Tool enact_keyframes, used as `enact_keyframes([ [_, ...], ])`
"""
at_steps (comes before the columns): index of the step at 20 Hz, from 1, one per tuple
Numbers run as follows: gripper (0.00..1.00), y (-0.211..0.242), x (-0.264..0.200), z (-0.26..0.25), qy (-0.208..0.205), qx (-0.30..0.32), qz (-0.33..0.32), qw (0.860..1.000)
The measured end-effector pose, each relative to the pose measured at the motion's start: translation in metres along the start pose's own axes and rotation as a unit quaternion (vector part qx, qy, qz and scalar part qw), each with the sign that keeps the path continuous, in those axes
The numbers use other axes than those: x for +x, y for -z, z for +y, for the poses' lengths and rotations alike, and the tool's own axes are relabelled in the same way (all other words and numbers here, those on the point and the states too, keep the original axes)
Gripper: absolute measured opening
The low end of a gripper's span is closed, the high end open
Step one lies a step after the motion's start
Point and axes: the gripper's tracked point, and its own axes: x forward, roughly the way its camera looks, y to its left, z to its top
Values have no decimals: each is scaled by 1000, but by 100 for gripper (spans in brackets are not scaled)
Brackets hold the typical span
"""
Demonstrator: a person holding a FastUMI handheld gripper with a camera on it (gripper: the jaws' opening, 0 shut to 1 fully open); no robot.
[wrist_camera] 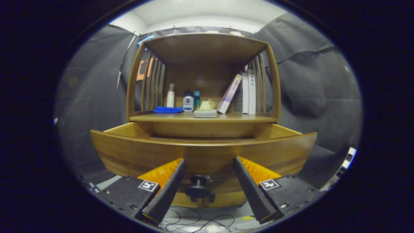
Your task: Pull open the drawer, take out the items inside it, and place them on the countertop above the cabinet.
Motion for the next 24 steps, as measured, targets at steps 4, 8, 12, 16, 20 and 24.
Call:
enact_keyframes([
  [4,99,-10,14,0,-1,-5,-11,1000],
  [8,99,-16,56,7,10,-7,-9,1000],
  [12,99,-21,82,8,9,3,-11,1000],
  [16,99,-29,116,9,7,1,0,1000],
  [20,99,-31,141,9,6,-7,0,1000],
  [24,99,-32,149,10,2,0,-1,1000],
])
